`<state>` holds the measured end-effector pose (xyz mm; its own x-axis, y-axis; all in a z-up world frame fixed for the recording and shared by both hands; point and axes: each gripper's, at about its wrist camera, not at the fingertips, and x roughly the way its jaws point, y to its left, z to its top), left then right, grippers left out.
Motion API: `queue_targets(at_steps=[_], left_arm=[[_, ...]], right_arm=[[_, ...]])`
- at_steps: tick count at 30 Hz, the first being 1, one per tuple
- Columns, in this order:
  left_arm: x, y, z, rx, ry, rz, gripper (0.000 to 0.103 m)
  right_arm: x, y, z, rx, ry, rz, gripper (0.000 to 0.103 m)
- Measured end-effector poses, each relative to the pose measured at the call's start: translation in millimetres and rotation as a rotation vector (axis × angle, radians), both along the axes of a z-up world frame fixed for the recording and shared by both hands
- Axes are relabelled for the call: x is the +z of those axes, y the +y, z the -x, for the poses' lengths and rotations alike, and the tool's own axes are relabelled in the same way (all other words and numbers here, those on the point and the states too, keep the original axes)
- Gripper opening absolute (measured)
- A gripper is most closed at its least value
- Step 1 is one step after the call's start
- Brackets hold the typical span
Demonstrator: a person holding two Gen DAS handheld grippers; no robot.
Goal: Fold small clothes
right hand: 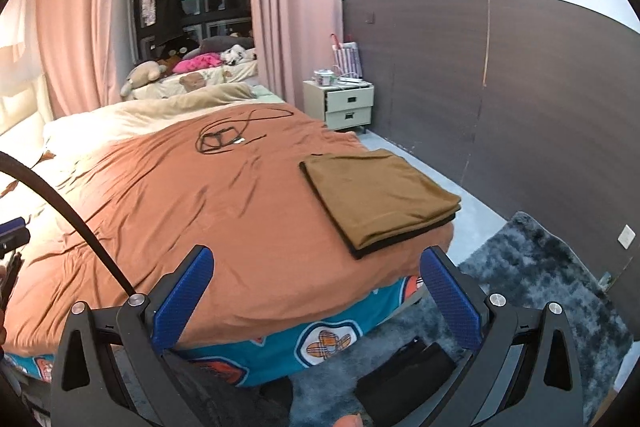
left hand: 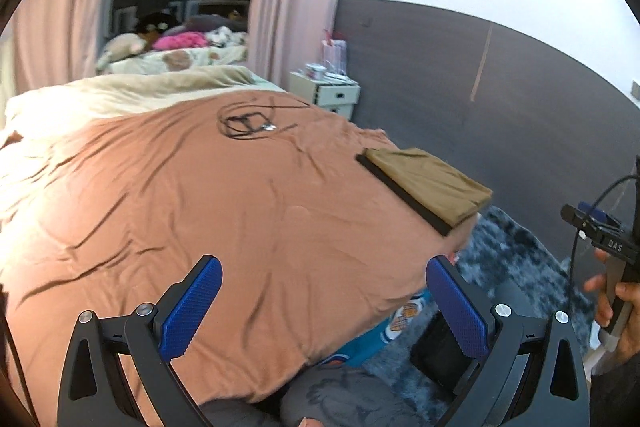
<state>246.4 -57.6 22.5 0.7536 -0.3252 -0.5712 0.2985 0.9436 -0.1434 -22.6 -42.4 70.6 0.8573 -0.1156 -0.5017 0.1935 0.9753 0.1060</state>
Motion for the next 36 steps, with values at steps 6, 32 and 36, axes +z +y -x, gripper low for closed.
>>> queue_targets(at_steps=[6, 32, 36], left_arm=[[4, 25, 24, 0.058, -0.021, 0.004, 0.103], [-8, 81, 146, 0.202, -0.112, -0.011, 0.103], [-12, 81, 161, 0.208, -0.124, 0.003, 0.103]], right_arm=[[-5, 9, 12, 0.040, -0.012, -0.001, 0.103], [-15, 30, 82, 0.131, -0.040, -0.020, 0.103], [-16, 31, 90, 0.140, -0.044, -0.026, 0.103]])
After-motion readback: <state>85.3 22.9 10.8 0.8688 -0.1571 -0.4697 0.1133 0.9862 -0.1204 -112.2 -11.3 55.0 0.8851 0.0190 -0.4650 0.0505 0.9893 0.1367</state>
